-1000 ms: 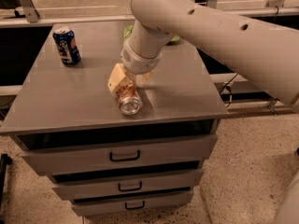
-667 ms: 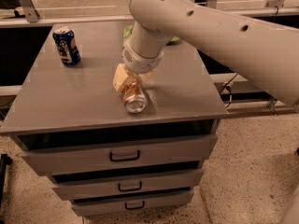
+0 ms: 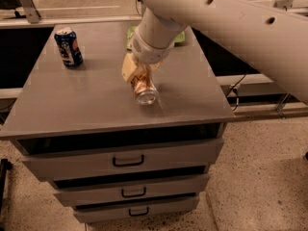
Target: Pick orange can
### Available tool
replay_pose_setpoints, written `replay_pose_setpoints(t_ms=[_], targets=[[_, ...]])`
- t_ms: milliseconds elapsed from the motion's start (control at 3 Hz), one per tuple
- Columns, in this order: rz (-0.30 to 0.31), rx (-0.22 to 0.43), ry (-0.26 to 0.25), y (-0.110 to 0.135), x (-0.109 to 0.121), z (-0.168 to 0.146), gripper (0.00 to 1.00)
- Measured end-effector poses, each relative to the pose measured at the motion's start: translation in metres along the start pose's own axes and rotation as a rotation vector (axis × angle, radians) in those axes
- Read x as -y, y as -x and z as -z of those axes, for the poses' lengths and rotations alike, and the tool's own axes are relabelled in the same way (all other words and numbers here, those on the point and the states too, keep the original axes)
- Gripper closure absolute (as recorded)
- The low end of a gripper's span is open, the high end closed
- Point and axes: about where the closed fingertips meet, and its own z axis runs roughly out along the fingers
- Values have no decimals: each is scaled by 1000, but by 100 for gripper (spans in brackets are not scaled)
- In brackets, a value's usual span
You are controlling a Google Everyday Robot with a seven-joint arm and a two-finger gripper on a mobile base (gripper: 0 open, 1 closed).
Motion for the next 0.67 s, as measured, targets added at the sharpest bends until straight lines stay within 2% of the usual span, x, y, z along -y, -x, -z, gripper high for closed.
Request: replay_pose_setpoints(t_ms=[333,667], targets=[[40,111,35,30,9,37,100],[118,219,122,59,21,78,100]])
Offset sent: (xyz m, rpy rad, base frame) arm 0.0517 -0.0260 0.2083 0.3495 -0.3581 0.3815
